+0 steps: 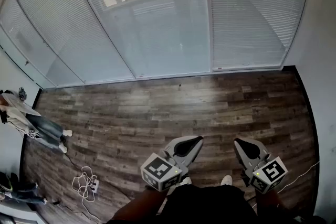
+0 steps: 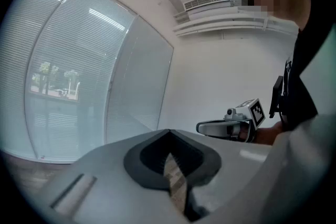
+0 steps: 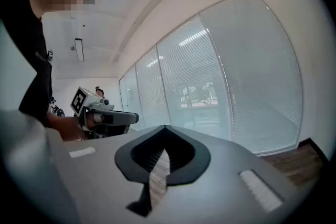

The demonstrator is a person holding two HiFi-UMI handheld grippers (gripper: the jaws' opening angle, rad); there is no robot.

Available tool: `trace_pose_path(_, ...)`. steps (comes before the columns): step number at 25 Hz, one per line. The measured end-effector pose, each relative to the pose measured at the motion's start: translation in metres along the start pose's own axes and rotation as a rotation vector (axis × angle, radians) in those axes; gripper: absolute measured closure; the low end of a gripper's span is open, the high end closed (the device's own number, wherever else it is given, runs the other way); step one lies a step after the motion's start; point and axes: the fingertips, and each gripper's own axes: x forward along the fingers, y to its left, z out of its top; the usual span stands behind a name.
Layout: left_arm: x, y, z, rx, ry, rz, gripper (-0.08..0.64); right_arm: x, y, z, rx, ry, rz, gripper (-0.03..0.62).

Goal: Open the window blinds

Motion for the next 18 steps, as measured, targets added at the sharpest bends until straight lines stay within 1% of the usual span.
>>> trace_pose_path(3,-0.006,-0.003,0.001,0.022,-0.015,-0.001,0.56,-0.001,0.008,-0.003,0.003,0.01,0.003,0.569)
trace_pose_path(5,-0.009,-0.003,0.001,0.017,-0.002,0.01,0.56,-0.001,0.009,-0.006,-0.01,0.01,0.005,0.569)
trace_pose_path(9,-0.01,-0.001,0.003,0.022,-0.006,0.0,0.56,0.003,0.01,0.0,-0.006,0.008,-0.004,0.569)
trace_pose_path(13,-0.007,0.003,0.003,0.028,-0.007,0.003,0.56,0.006,0.006,0.004,0.036,-0.006,-0.002,0.569)
trace_pose_path(16,-0.008,0.003,0.002,0.024,0.002,0.009,0.56,0.007,0.006,0.001,0.064,-0.025,0.019,0.566)
trace_pose_path(18,-0.009,0.002,0.003,0.026,-0.003,0.007,0.56,0.008,0.011,0.003,0.036,-0.03,0.02,0.566)
